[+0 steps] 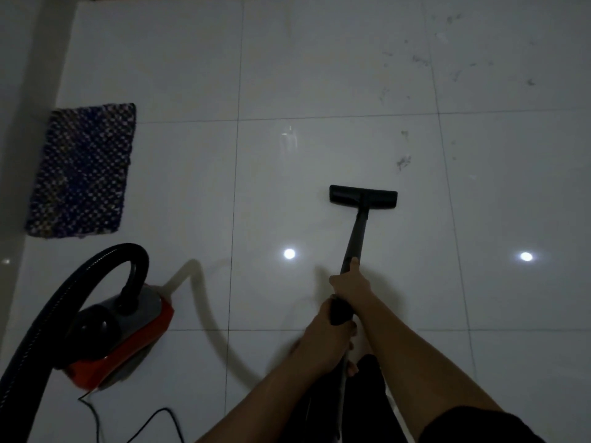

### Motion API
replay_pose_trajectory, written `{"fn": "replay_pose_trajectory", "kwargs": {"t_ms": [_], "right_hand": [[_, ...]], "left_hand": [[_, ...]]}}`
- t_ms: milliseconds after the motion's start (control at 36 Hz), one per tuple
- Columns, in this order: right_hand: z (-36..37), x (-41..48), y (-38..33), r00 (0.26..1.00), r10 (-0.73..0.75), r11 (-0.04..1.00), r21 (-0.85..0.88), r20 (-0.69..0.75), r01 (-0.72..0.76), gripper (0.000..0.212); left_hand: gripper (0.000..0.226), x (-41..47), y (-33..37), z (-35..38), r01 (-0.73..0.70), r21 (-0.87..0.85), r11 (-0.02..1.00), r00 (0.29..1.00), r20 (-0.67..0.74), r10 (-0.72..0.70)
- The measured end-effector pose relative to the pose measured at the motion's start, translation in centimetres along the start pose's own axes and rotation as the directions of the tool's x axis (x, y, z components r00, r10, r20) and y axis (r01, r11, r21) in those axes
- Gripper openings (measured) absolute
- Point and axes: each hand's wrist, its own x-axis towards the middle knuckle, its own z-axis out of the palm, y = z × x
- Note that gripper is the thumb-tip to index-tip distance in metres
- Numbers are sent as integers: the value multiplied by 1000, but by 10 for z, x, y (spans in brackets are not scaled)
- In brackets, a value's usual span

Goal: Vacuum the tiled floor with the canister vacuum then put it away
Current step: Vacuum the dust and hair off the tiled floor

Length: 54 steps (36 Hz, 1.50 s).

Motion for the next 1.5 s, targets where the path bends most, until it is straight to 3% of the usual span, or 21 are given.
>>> {"fn": "replay_pose_trajectory", "kwargs": {"t_ms": [167, 333, 417, 556, 639, 750, 1111, 1250, 1500], "right_hand": [[-20, 14, 18, 1000, 31, 997, -75, 4, -31, 76], [-55, 28, 25, 999, 41, 998, 46, -28, -40, 75], [-76, 40, 26, 999, 13, 996, 93, -46, -9, 68], [-108, 67, 17, 999, 50, 984, 169, 15, -51, 81], [-127, 82, 13, 999, 35, 982, 187, 21, -38, 82], [-153, 103, 0, 999, 21, 981, 192, 45, -29, 82], [-207, 166, -84, 997, 5, 992, 122, 75, -14, 83], [-212, 194, -136, 997, 5, 990, 138, 76, -15, 84], [-224, 248, -229, 999, -16, 989, 148, 49, 9, 83]], "left_hand": [[26, 9, 1, 27, -11, 68, 998, 1000, 12, 10], [23, 23, 21, 54, -11, 63, 998, 998, 56, 7], [30, 36, 35, 67, 23, 61, 998, 997, 68, -27], [39, 57, 60, 89, 33, 69, 997, 996, 77, -38], [50, 72, 73, 101, 21, 106, 994, 998, 59, -27], [48, 91, 98, 115, 17, 108, 994, 999, 39, -21], [39, 154, 184, 111, 21, 30, 999, 1000, 1, -21], [22, 187, 228, 88, 10, 12, 1000, 1000, -25, -9], [46, 251, 295, 38, 1, -6, 1000, 1000, -5, -1]]}}
